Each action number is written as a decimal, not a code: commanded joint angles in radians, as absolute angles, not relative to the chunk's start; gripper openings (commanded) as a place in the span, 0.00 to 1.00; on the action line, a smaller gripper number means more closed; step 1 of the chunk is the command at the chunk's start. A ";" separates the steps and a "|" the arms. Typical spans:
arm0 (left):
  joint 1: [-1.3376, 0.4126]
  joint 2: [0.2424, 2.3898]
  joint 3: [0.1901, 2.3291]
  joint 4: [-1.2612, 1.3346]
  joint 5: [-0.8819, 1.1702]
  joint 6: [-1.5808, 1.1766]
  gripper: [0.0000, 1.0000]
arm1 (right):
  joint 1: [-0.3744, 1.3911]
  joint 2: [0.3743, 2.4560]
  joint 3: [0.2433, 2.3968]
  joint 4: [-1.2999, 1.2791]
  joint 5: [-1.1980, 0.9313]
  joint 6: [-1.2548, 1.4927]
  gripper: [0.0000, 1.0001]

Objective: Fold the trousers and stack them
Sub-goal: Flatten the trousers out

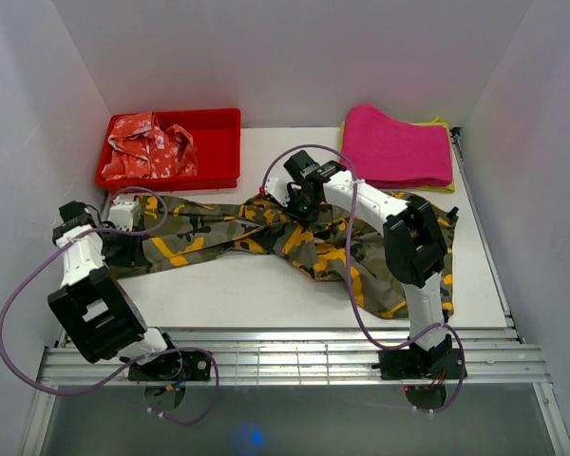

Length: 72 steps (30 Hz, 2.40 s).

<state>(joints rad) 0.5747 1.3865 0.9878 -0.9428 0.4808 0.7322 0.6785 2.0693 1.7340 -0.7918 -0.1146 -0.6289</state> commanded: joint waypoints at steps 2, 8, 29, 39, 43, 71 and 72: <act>0.603 1.430 1.011 -0.807 0.313 0.568 0.54 | 0.670 2.034 1.753 -0.807 -0.109 -0.629 0.08; 0.730 1.425 1.008 -0.761 0.267 0.497 0.63 | 0.670 2.019 1.718 -0.816 -0.112 -0.641 0.08; 0.795 1.644 1.083 -0.723 0.446 0.437 0.58 | 0.670 2.026 1.730 -0.858 -0.114 -0.646 0.08; 0.795 1.615 1.088 -0.703 0.409 0.445 0.60 | 0.670 2.031 1.733 -0.867 -0.118 -0.647 0.08; 0.795 1.641 1.091 -0.706 0.434 0.433 0.60 | 0.670 2.033 1.735 -0.868 -0.120 -0.646 0.08; 0.920 1.528 1.232 -0.972 0.397 0.495 0.00 | 0.673 1.824 1.516 -0.905 -0.188 -0.667 0.08; 0.929 1.520 1.253 -0.994 0.396 0.509 0.00 | 0.675 1.812 1.508 -0.917 -0.201 -0.676 0.08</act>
<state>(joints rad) 0.8745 1.6005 1.1637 -0.9333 0.4404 0.4248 0.6823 1.8999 1.5387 -0.8368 -0.1925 -0.6426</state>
